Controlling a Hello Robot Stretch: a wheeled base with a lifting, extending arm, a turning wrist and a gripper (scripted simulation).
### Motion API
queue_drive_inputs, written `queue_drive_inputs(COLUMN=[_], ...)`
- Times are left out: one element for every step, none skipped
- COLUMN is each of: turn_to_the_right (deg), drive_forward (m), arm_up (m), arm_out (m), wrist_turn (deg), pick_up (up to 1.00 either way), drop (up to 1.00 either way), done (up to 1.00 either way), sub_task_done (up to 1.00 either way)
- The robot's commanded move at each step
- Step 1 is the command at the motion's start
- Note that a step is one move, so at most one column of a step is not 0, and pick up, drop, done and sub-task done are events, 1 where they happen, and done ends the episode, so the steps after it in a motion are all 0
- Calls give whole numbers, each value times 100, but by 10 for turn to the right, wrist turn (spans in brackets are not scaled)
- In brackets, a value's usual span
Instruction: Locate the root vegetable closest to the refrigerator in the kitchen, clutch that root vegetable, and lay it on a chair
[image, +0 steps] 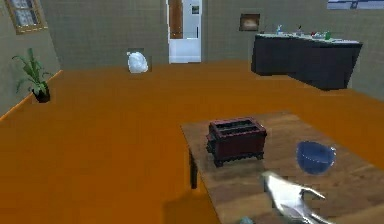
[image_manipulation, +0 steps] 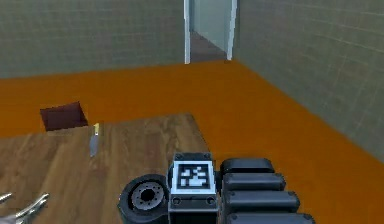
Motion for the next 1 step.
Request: queue_drive_inputs(turn_to_the_right=[30], drive_forward=[0], arm_up=[0], arm_out=[0], wrist_turn=[0], pick_up=[0], drop=[0], done=[0], sub_task_done=[0])
